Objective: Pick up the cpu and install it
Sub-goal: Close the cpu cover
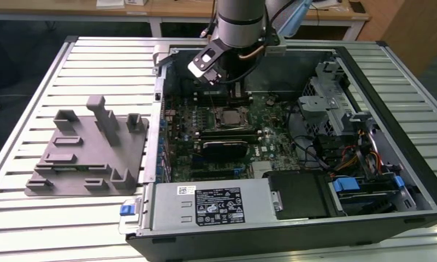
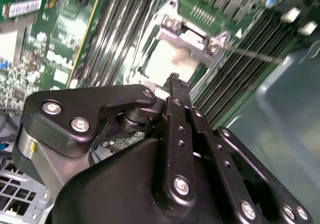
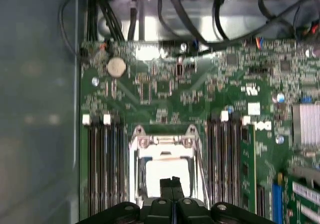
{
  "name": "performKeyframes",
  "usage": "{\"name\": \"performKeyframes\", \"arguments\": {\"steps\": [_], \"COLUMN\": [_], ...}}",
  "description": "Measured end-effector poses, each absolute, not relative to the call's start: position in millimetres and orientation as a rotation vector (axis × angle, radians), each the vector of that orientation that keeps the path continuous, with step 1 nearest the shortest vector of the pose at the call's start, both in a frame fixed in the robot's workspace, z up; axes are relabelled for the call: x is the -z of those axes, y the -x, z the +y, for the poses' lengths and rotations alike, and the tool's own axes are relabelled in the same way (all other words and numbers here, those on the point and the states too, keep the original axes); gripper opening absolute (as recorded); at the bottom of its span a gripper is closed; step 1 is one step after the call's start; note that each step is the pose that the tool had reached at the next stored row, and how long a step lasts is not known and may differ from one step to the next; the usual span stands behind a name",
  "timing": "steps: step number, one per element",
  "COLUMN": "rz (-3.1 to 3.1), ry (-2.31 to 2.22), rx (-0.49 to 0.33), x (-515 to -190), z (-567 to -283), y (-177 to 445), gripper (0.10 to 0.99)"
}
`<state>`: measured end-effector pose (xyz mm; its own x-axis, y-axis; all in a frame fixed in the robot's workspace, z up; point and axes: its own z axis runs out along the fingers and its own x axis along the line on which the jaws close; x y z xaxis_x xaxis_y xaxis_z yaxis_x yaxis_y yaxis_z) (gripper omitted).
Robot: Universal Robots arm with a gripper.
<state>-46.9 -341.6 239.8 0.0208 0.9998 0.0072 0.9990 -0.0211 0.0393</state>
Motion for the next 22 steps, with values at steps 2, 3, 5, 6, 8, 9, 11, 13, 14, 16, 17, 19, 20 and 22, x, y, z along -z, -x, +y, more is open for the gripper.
{"name": "performKeyframes", "arguments": {"steps": [2,3,5,6,8,9,11,13,14,16,17,19,20,22], "rz": [2.182,2.182,2.182,2.182,2.182,2.182,2.183,2.184,2.184,2.184,2.184,2.184,2.184,2.198], "ry": [-2.228,-2.228,-2.228,-2.228,-2.228,-2.228,-2.229,-2.23,-2.231,-2.231,-2.231,-2.231,-2.231,-2.217], "rx": [-0.051,-0.051,-0.05,-0.05,-0.051,-0.05,-0.048,-0.045,-0.045,-0.044,-0.044,-0.044,-0.044,-0.044], "x": [-237.7,-236.3,-233.4,-231.7,-228.3,-226.5,-223.0,-220.0,-218.8,-218.5,-218.5,-218.4,-218.4,-218.4], "z": [-341.7,-341.8,-342.2,-342.5,-343.0,-343.3,-344.0,-344.7,-345.0,-345.3,-345.3,-345.3,-345.3,-345.3], "y": [49.0,49.4,49.7,49.8,49.8,49.8,49.8,49.8,49.8,49.9,49.9,49.8,49.8,49.9], "gripper": [0.106,0.106,0.106,0.106,0.106,0.106,0.106,0.106,0.106,0.106,0.106,0.106,0.106,0.106]}}
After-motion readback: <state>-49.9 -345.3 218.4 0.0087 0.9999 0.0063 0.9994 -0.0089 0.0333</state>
